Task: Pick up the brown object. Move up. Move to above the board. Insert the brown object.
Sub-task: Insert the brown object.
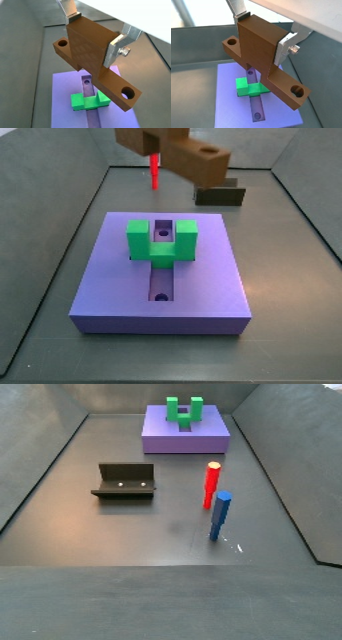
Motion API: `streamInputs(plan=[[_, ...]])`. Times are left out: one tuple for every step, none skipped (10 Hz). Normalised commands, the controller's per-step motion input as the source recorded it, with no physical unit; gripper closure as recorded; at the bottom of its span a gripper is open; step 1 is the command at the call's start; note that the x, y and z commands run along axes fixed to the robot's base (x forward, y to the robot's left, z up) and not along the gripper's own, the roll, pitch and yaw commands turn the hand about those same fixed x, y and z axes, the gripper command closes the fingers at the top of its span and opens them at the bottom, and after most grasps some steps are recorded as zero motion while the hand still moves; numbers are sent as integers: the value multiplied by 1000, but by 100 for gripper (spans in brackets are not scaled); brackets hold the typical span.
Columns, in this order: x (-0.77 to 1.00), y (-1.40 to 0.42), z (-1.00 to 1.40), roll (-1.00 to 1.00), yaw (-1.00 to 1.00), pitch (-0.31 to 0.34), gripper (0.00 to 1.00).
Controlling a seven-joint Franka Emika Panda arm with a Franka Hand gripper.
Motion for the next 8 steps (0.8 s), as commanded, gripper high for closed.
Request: streamInputs(plan=[[0, 0, -343, -3, -1000, 0, 100], [0, -9, -171, -56, -1000, 0, 100], [0, -46, -137, -61, -1000, 0, 100], [14, -323, -226, 0, -863, -20, 100], [0, -337, -309, 0, -906, -43, 100], [0, -291, -300, 0, -937, -37, 100], [0, -269, -191, 0, -923, -60, 100], [126, -283, -343, 0, -826, -47, 100]])
